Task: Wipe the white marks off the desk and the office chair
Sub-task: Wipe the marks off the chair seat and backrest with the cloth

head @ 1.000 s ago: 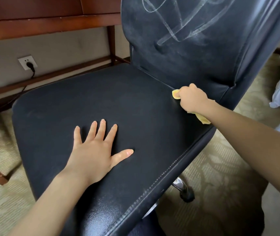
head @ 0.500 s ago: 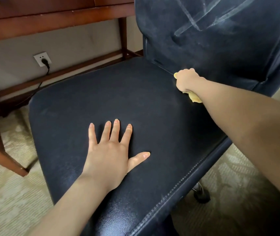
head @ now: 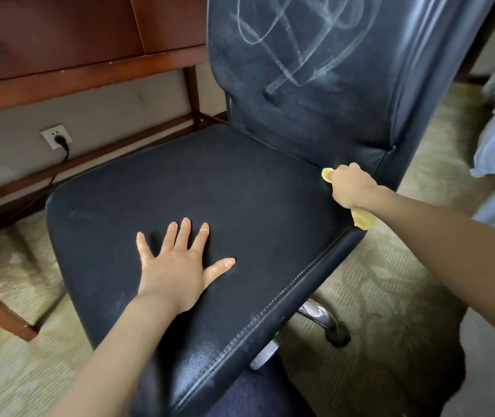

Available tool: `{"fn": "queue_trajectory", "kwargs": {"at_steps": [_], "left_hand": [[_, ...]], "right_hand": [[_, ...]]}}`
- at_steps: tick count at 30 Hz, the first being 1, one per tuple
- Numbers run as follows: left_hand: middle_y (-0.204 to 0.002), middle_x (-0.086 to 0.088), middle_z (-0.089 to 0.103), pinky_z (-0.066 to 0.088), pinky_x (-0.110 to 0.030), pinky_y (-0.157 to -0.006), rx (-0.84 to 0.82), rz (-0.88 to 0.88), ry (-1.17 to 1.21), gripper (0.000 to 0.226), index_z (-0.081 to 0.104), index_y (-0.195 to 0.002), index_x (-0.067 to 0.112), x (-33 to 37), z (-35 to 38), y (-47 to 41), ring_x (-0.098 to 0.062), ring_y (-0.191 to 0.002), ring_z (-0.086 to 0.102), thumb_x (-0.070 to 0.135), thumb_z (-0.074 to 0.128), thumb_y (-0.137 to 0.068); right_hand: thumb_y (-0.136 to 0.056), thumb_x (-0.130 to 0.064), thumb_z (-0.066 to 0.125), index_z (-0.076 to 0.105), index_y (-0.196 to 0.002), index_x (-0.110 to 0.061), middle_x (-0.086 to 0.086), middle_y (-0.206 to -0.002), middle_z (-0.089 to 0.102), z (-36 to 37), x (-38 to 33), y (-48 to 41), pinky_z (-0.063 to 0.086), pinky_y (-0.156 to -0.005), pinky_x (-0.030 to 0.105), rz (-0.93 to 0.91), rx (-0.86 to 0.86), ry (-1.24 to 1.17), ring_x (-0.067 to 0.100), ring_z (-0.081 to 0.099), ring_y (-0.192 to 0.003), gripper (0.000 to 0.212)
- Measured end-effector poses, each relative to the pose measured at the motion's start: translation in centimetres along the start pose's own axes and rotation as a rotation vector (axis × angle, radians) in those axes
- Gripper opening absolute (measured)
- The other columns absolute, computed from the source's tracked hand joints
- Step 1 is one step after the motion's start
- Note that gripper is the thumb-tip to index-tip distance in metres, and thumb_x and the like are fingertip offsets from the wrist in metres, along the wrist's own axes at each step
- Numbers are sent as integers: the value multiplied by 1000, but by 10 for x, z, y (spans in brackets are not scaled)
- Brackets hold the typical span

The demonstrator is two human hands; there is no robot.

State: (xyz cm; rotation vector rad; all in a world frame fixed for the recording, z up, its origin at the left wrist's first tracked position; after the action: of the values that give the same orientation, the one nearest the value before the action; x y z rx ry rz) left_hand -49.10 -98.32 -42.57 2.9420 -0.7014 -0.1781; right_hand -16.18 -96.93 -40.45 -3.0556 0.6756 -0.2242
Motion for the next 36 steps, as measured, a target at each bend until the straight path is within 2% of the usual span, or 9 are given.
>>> {"fn": "queue_trajectory", "kwargs": {"at_steps": [4, 10, 15, 19, 22, 24, 28, 33, 36], "left_hand": [[-160, 0, -8, -3, -63, -110, 6, 7, -20, 100, -10, -150, 30, -2, 0, 1, -18, -146, -9, 75, -15, -61], [-160, 0, -6, -4, -63, -110, 6, 14, 1, 98, -7, -151, 30, -4, 0, 0, -18, -147, -8, 77, -9, -64], [-160, 0, -5, -5, -63, -109, 11, 12, 17, 97, -4, -151, 31, -5, 1, -1, -19, -147, -7, 78, -6, -66], [-160, 0, -5, -5, -64, -108, 19, 5, 23, 92, -4, -151, 31, -6, 3, -3, -19, -147, -6, 79, -1, -72], [-160, 1, -5, -5, -64, -108, 9, 1, 27, 102, -3, -151, 31, -5, 2, -3, -19, -147, -6, 80, -8, -62], [-160, 1, -4, -5, -64, -108, 11, 0, 26, 106, -3, -151, 31, -6, 2, -3, -19, -147, -6, 81, -11, -58], [-160, 1, -3, -5, -64, -109, 10, -3, 28, 107, -2, -151, 31, -5, 2, -3, -19, -147, -5, 81, -10, -58], [-160, 1, -2, -5, -65, -109, 16, 1, 27, 104, -2, -151, 31, -5, 0, -2, -19, -147, -4, 80, -9, -59], [-160, 1, -3, -6, -64, -109, 7, -5, 39, 103, -2, -151, 32, -6, 2, -2, -19, -147, -5, 81, -8, -61]], "right_hand": [[-90, -1, 44, 50, -115, -1, 15, -117, 50, -1, 11, 40, 42, -86, 39, 77, 53, -31, 32, 43, -112, 27], [-87, -4, 49, 55, -117, -10, 10, -117, 49, 12, -4, 96, 38, -74, 33, 222, 165, -112, 30, 41, -104, 31], [-87, 2, 43, 50, -132, -18, 11, -130, 46, 19, -30, 138, 39, -82, 32, 174, 256, -394, 31, 38, -104, 50], [-86, 12, 38, 49, -136, -25, 2, -137, 43, 32, -60, 178, 24, -79, 16, 149, 399, -638, 18, 25, -92, 63], [-83, 17, 44, 50, -136, -24, -1, -137, 45, 42, -80, 203, 36, -84, 21, 138, 506, -754, 21, 33, -94, 67], [-78, 22, 49, 53, -133, -19, 3, -133, 51, 43, -93, 217, 47, -79, 30, 101, 558, -809, 25, 39, -92, 68], [-71, 17, 45, 63, -122, -11, 8, -125, 56, 49, -119, 242, 42, -78, 25, -5, 721, -827, 28, 44, -82, 61], [-83, 5, 41, 63, -120, -15, -2, -129, 50, 62, -144, 268, 47, -81, 34, -113, 774, -903, 19, 39, -91, 48], [-89, -3, 50, 65, -117, -20, -4, -125, 50, 69, -157, 282, 35, -95, 18, -257, 796, -919, 15, 41, -96, 36]]}}
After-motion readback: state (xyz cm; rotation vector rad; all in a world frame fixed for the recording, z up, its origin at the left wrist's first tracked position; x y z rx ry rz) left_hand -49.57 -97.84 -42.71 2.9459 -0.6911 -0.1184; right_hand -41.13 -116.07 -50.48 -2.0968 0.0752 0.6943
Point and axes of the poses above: each hand's wrist, its own y-axis away from the middle knuckle, its own z-axis out of the palm, x = y × z, the point moved 3 cm from there along -y, towards the middle knuckle
